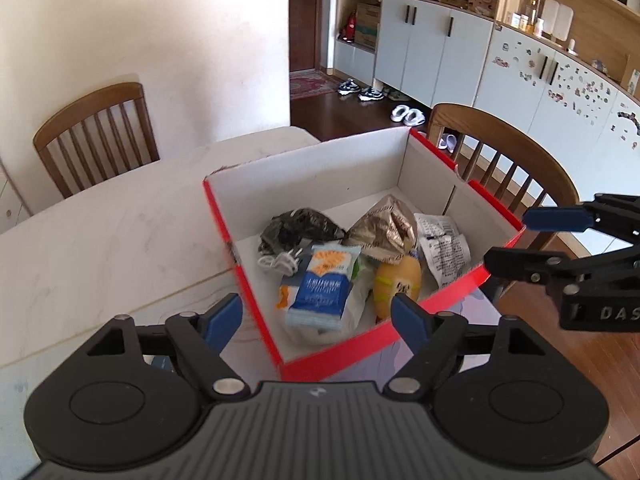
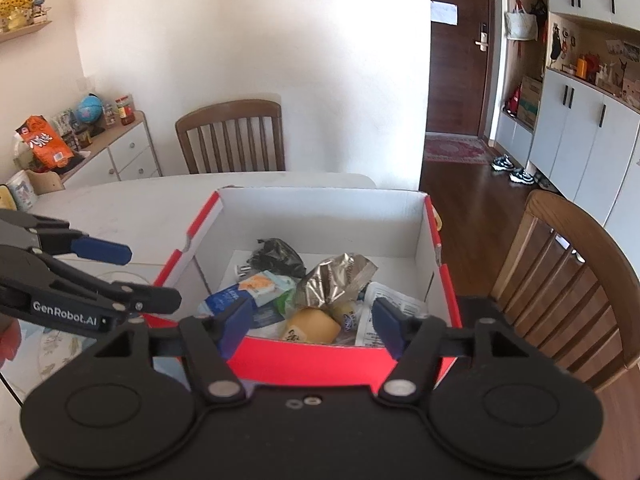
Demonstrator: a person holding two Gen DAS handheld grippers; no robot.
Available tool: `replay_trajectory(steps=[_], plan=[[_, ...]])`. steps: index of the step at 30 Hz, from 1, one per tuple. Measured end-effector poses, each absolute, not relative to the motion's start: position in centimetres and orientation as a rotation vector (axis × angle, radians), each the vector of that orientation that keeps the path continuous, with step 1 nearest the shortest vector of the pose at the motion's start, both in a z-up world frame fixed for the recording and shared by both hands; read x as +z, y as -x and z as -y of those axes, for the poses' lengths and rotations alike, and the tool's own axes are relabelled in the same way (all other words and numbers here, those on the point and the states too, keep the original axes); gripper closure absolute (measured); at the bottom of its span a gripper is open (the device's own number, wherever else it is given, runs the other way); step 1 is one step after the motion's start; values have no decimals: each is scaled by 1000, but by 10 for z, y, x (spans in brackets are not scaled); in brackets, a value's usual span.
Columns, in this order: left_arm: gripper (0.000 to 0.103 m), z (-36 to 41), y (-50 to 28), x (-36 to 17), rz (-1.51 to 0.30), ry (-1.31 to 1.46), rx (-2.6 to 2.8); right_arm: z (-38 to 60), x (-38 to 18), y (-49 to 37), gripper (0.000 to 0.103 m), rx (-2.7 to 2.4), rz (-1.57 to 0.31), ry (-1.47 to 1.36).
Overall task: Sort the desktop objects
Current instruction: 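Raise both open tools up away from the filled box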
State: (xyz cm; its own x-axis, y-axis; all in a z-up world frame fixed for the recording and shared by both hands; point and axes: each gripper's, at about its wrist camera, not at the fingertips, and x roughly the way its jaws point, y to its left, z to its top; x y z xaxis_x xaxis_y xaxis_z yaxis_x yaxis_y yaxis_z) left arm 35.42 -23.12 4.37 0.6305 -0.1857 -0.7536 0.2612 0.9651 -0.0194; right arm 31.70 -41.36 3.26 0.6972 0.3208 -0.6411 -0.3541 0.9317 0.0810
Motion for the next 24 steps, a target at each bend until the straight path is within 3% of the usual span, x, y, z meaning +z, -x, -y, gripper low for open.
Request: replay_trajectory(steps=[4, 7, 24], plan=[[15, 227, -343, 41, -848, -79, -228, 412, 36, -307, 26, 377, -674, 61], [1, 223, -336, 40, -851, -55, -226, 414, 37, -302, 23, 379, -664, 44], [0, 215, -303, 37, -842, 16, -229, 414, 26, -280, 21, 341, -687, 34]])
